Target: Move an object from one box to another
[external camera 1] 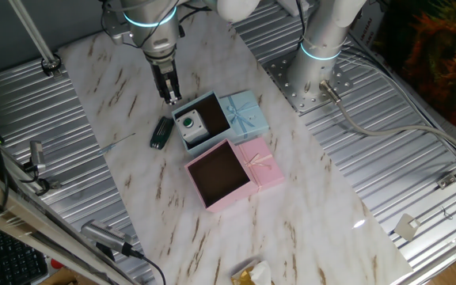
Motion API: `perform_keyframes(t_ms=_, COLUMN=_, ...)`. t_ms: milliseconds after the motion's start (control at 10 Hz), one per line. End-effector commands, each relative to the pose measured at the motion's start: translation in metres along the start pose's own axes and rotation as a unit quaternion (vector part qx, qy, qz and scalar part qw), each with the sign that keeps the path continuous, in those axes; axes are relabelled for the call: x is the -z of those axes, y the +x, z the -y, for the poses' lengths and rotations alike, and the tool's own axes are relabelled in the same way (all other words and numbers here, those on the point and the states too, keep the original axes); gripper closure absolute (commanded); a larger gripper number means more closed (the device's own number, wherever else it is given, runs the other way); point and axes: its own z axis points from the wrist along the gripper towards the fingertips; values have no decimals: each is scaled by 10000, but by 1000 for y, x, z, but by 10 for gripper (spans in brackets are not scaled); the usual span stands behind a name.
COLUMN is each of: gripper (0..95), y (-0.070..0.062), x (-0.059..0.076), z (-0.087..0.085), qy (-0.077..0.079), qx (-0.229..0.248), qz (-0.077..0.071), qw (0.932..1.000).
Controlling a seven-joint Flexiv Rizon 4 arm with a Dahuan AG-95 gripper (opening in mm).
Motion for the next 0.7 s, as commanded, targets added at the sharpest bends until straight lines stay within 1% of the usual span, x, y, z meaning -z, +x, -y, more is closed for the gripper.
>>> perform_keyframes(t_ms=100, gripper=950, y=-2, x=-1, z=0, qy=4, qx=-33, qz=-2, qw=10000)
perform_keyframes(t_ms=400, gripper=950, y=-2, x=-1, z=0, qy=-13, qx=-18, qz=-8, qw=10000)
perform_keyframes(t_ms=500, gripper=950, y=-2, x=-1, z=0, qy=9, qx=-7, qz=-30, qw=10000)
perform_keyframes(t_ms=700, gripper=950, y=-4, x=-4, z=1, qy=12, qx=-28, qz=-55, qw=10000)
